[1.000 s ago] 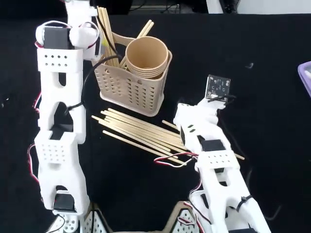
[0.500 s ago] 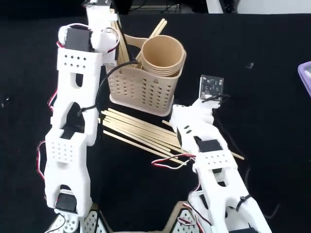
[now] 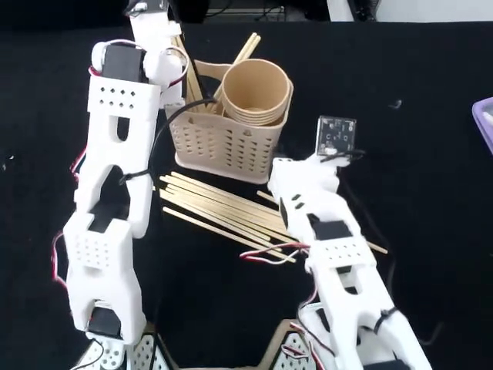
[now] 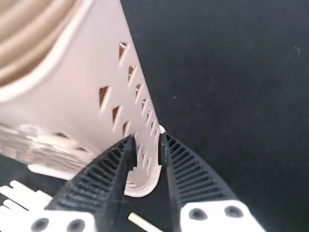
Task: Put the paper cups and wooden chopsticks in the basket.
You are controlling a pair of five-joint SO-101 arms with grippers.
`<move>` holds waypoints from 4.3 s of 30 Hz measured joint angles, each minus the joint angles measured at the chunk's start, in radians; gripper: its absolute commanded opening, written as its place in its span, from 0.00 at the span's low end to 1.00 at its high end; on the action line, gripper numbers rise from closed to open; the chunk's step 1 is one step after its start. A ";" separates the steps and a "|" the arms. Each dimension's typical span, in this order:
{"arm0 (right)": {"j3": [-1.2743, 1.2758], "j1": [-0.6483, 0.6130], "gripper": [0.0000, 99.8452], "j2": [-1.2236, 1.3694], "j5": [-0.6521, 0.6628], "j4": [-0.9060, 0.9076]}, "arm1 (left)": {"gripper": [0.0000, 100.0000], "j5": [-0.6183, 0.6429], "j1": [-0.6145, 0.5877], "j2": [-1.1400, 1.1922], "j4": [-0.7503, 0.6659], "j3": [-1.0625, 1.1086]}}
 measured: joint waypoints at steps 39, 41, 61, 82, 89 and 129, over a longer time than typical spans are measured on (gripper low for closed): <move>-0.144 0.057 0.19 -0.322 0.479 0.821 | 0.20 -0.089 -0.173 -0.321 0.009 -0.394; -0.144 0.057 0.19 -0.321 0.552 0.870 | 0.20 -0.095 -0.210 -0.411 0.009 -0.307; -0.106 -0.002 0.19 0.203 0.888 0.721 | 0.19 -0.098 -0.272 -1.484 -0.423 1.568; -0.215 0.000 0.01 0.334 0.951 0.763 | 0.19 -0.087 -0.270 -1.424 -0.850 2.070; -0.244 0.164 0.01 0.321 1.096 0.974 | 0.19 -0.086 -0.270 -1.422 -0.939 2.139; -0.292 -0.129 0.23 0.416 0.904 0.876 | 0.19 -0.086 -0.270 -1.422 -0.941 2.139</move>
